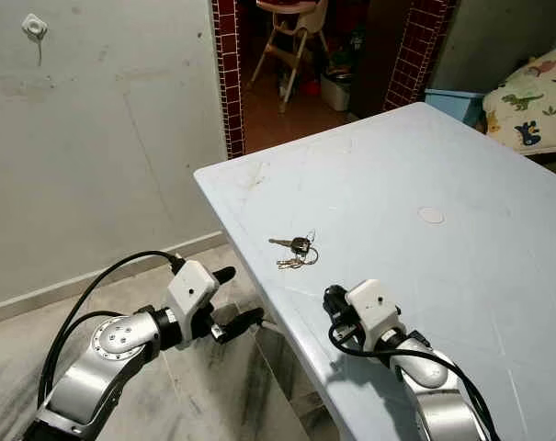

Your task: Hang keys on a hook

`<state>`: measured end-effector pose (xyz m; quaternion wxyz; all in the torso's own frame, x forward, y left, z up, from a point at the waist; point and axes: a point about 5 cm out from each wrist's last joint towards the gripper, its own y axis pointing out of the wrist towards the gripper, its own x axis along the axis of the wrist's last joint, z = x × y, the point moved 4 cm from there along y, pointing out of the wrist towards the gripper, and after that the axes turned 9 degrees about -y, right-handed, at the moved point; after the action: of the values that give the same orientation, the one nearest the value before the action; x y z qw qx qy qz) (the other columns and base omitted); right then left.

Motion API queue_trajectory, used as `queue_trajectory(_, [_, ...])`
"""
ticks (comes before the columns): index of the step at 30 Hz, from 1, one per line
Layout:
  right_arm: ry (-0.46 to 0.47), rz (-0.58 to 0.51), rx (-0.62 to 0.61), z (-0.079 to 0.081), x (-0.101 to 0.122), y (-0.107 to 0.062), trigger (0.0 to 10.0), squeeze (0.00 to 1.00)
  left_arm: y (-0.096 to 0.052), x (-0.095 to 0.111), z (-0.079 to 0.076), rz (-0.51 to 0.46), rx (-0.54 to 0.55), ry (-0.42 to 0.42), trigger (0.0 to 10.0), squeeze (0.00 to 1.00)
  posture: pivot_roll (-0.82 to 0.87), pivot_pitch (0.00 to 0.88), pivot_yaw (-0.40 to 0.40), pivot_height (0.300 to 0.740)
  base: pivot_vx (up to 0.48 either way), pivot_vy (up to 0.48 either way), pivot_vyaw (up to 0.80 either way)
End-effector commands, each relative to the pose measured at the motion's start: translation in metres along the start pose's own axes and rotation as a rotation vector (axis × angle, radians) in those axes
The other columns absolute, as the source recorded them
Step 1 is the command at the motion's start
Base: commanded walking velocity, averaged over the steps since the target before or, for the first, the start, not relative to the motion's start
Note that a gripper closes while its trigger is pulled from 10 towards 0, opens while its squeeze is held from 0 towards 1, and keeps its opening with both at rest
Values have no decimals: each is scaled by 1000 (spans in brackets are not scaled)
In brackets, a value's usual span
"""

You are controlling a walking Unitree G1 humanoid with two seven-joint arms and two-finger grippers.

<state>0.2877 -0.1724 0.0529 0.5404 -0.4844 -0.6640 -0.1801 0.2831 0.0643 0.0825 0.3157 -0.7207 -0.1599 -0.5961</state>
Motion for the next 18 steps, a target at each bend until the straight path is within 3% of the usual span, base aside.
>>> queue_trajectory(1, [0,6,-5,-1,-2,-1,0,0,-1,1,-2,-3,-10,9,10000,0,84,0,-13,740,0,0,0])
queue_trajectory(13, [14,14,-18,1,-3,1,0,0,-2,1,-2,0,-8,8,10000,0,87,0,-13,740,0,0,0])
queue_trajectory(18, [74,3,-98,-12,-1,0,0,0,-1,1,-3,-1,-9,8,10000,0,84,0,-13,740,0,0,0])
